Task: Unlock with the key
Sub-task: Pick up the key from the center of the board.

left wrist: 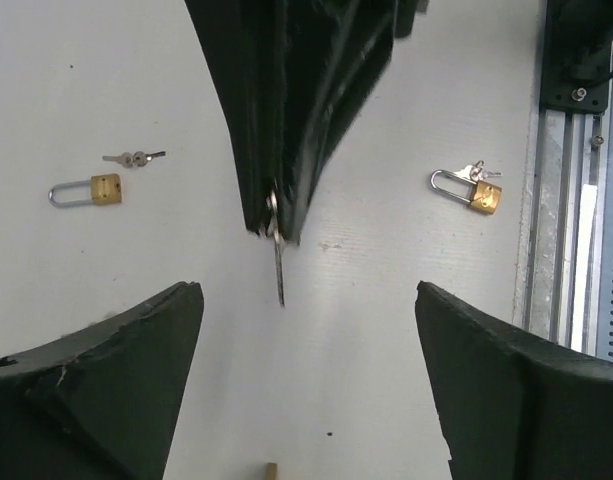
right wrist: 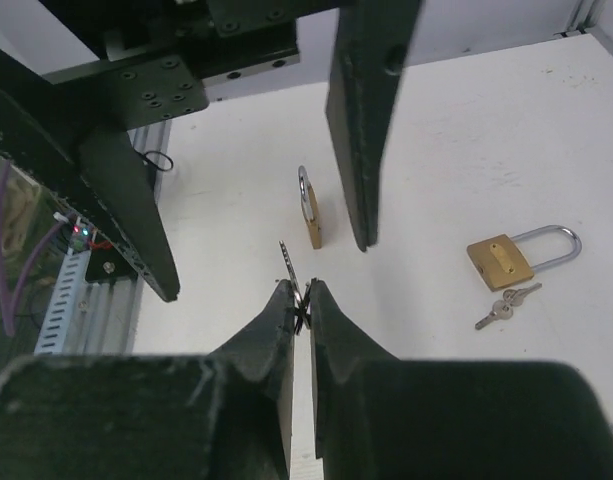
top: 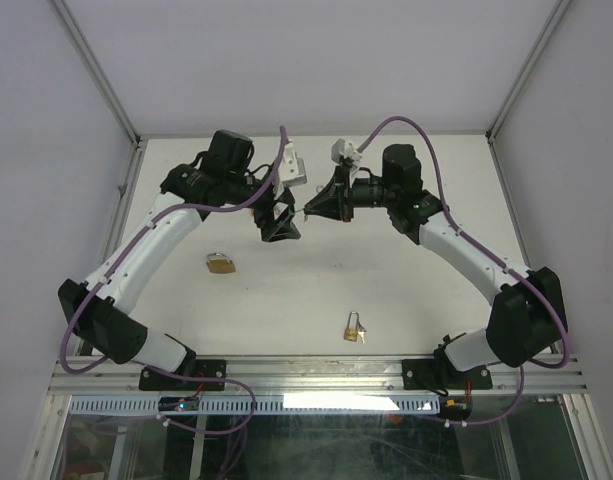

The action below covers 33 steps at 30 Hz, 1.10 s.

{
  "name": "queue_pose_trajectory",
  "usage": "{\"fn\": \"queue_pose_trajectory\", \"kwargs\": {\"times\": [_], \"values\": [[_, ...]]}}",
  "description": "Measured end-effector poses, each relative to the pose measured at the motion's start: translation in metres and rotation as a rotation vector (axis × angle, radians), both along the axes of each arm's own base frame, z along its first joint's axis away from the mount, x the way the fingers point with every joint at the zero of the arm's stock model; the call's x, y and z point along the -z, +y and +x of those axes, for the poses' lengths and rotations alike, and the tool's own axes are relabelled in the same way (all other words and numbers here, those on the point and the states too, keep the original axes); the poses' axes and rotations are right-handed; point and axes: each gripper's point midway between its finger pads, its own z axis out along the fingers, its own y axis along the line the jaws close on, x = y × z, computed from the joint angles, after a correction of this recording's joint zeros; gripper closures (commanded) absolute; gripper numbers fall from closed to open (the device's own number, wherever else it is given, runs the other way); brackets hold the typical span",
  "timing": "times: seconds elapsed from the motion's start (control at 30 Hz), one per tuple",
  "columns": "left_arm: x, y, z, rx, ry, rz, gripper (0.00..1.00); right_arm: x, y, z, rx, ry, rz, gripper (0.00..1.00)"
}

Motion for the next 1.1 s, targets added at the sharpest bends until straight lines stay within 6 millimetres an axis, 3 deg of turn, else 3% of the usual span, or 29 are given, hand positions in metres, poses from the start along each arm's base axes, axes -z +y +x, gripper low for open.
{"fn": "queue_pose_trajectory", "kwargs": {"times": [0.17,0.3,0.4,0.57,0.67,0.8,0.97,1.1], "values": [[-0.006,0.030,-0.006,-0.057,0.007,-0.093,0.01,-0.011,-0.016,0.008,0.083,0.162,0.088,1.00],[-0.006,0.065,0.008,-0.071,-0.073,-0.051,0.01,-0.009,-0.032,0.005,0.155,0.256,0.131,1.00],[0.027,0.080,0.004,0.009,-0.051,0.094,0.01,-0.013,-0.037,-0.002,0.179,0.281,0.148,1.00],[0.129,0.124,-0.020,0.107,0.138,0.410,0.01,-0.022,-0.043,-0.010,0.203,0.273,0.171,1.00],[0.168,0.150,-0.039,0.126,0.197,0.536,0.01,-0.021,-0.045,-0.011,0.219,0.267,0.176,1.00],[0.192,0.165,-0.028,0.096,0.110,0.618,0.01,-0.014,-0.047,-0.013,0.230,0.275,0.173,1.00],[0.197,0.170,-0.004,0.049,0.003,0.657,0.01,-0.012,-0.049,-0.016,0.234,0.274,0.174,1.00],[0.209,0.179,-0.006,0.046,0.003,0.688,0.06,-0.014,-0.050,-0.018,0.236,0.265,0.180,1.00]]}}
